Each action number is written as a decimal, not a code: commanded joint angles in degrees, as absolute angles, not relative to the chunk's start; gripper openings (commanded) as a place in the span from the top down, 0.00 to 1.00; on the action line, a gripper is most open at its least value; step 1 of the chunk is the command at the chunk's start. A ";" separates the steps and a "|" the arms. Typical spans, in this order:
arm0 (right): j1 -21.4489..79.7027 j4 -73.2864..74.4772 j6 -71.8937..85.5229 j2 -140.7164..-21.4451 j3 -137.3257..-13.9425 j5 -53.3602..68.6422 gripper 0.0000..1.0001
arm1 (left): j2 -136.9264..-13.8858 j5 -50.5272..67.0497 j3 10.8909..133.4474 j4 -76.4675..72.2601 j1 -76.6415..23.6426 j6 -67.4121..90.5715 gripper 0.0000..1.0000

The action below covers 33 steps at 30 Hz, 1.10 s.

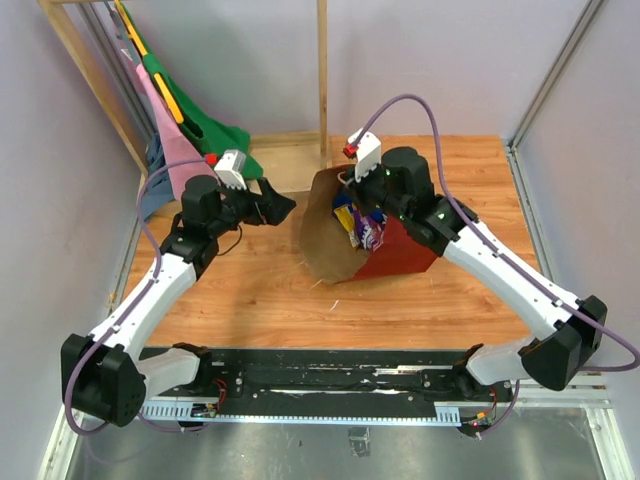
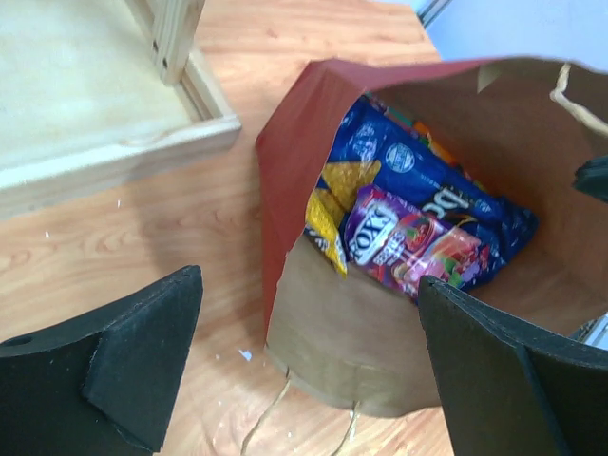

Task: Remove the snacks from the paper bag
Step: Adjust the paper bag at the center of the board.

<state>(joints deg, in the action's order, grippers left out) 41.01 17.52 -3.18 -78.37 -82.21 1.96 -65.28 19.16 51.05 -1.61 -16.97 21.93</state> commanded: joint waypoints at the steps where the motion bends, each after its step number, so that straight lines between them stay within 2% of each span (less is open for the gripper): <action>1: 41.75 8.51 -1.02 -74.89 -75.58 1.35 0.99 | -62.57 18.53 46.76 -3.83 -17.31 24.69 0.00; 5: 41.75 5.36 0.98 -73.40 -72.07 3.51 0.99 | -62.82 17.72 41.65 -5.76 -17.31 26.62 0.00; 11: 42.28 -1.91 6.45 -69.58 -62.16 2.93 0.99 | -63.28 23.16 36.00 -11.42 -17.54 30.19 0.00; 19: 44.23 -3.52 8.08 -68.29 -54.96 8.11 0.99 | -54.92 24.80 32.07 -10.94 -21.27 29.10 0.00; 23: 44.52 -4.46 10.35 -67.70 -53.06 10.20 0.99 | -51.63 26.27 25.16 -18.14 -21.73 35.19 0.02; 27: 44.89 -4.98 10.88 -66.57 -52.21 10.44 0.99 | -52.56 28.02 20.83 -22.20 -23.55 38.43 0.07; 33: 45.03 -4.30 10.83 -65.35 -52.30 9.63 0.99 | -58.92 27.67 21.93 -23.08 -28.14 38.59 0.08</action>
<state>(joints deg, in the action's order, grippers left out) 44.10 -2.90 9.91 -67.13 -52.64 9.45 -55.86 26.55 20.69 -18.52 -25.52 37.26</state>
